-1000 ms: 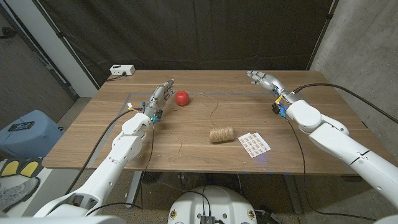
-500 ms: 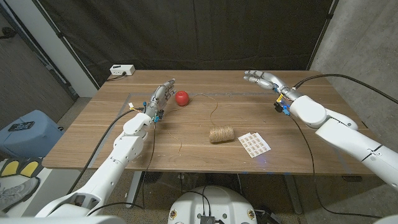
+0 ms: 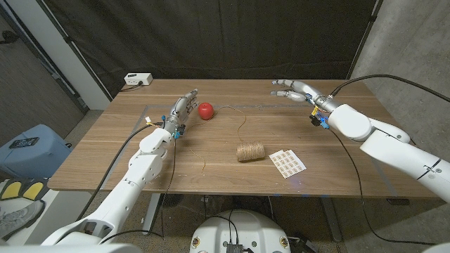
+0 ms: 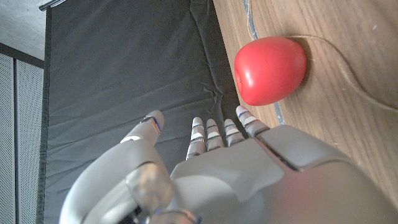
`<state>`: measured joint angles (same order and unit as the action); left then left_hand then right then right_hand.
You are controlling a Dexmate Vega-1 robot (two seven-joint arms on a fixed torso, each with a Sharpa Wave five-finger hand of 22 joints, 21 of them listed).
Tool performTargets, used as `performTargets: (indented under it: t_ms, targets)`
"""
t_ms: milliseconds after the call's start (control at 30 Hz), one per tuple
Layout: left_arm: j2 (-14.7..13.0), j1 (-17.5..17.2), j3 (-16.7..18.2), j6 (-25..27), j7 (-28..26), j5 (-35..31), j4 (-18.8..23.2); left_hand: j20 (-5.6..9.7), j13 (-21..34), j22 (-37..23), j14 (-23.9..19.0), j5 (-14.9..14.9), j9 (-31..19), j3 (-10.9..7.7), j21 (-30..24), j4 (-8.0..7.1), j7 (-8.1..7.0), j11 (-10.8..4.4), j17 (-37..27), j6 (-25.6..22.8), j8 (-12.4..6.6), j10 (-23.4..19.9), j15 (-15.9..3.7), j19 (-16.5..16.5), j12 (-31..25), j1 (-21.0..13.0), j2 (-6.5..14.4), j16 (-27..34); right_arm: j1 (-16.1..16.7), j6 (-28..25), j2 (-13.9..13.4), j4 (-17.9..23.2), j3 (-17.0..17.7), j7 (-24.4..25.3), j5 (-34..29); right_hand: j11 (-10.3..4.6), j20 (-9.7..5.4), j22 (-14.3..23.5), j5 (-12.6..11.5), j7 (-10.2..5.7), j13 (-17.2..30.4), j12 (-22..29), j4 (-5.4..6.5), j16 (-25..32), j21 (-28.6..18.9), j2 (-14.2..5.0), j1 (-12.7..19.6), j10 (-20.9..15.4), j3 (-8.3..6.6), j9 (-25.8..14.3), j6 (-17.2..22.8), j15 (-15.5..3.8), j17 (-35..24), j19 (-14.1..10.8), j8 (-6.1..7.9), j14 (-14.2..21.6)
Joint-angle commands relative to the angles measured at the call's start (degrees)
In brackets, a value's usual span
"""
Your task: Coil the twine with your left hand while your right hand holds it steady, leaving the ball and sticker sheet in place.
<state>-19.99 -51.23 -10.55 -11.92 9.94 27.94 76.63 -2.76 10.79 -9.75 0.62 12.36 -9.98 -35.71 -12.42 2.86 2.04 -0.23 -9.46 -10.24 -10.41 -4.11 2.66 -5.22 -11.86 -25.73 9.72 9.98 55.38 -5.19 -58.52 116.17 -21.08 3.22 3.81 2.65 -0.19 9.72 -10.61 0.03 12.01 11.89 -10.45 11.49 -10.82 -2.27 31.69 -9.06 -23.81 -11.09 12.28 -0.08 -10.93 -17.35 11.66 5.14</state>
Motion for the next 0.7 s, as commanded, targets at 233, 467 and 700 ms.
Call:
performTargets:
  t_ms: [233, 467, 700]
  targets:
    - [-0.07, 0.0, -0.09, 0.23, 0.1, -0.15, 0.42, -0.1, 0.25, -0.29, -0.24, 0.64, -0.28, -0.08, 0.39, 0.83, -0.18, 0.08, -0.14, -0.5, -0.16, -0.54, 0.36, -0.56, -0.2, -0.89, -0.13, 0.19, -2.86, -4.51, -6.76, 6.03, -2.97, -4.99, -5.05, 0.38, 0.77, 0.06, -0.76, 1.08, 0.61, 0.53, -0.8, 0.37, -0.38, 1.35, 4.39, -0.56, -1.41, -0.18, -0.15, 0.02, -0.15, -0.41, 0.38, 0.97]
    - [-0.09, -0.38, -0.12, 0.27, -0.34, -0.38, 1.07, -0.19, 0.25, -0.29, -0.26, 0.74, -0.28, -0.1, 0.44, 1.16, -0.25, 0.05, -0.15, -0.6, -0.19, -0.58, 0.39, -0.63, -0.2, -1.03, -0.08, 0.2, -3.52, -6.17, -9.34, 8.2, -3.89, -6.59, -6.22, 0.41, 0.97, 0.06, -0.89, 1.46, 0.85, 0.72, -0.84, 0.53, -0.41, 2.41, 6.33, -0.82, -1.91, -0.23, -0.02, 0.07, -0.21, -0.69, 0.54, 1.49]
    - [0.37, -0.51, -0.18, 0.04, -0.96, -0.49, 1.11, -0.12, 0.26, -0.29, -0.28, 0.82, -0.28, -0.1, 0.5, 1.41, -0.31, 0.1, -0.15, -0.66, -0.19, -0.55, 0.38, -0.65, -0.17, -1.14, -0.03, 0.21, -3.25, -8.16, -11.37, 10.74, -4.5, -6.44, -7.78, 0.61, 1.02, 0.07, -0.79, 1.52, 1.28, 0.51, -0.76, 0.25, -0.07, 4.21, 9.54, 0.21, -2.65, -0.31, -0.32, 0.6, -0.39, 0.06, 0.57, 0.76]
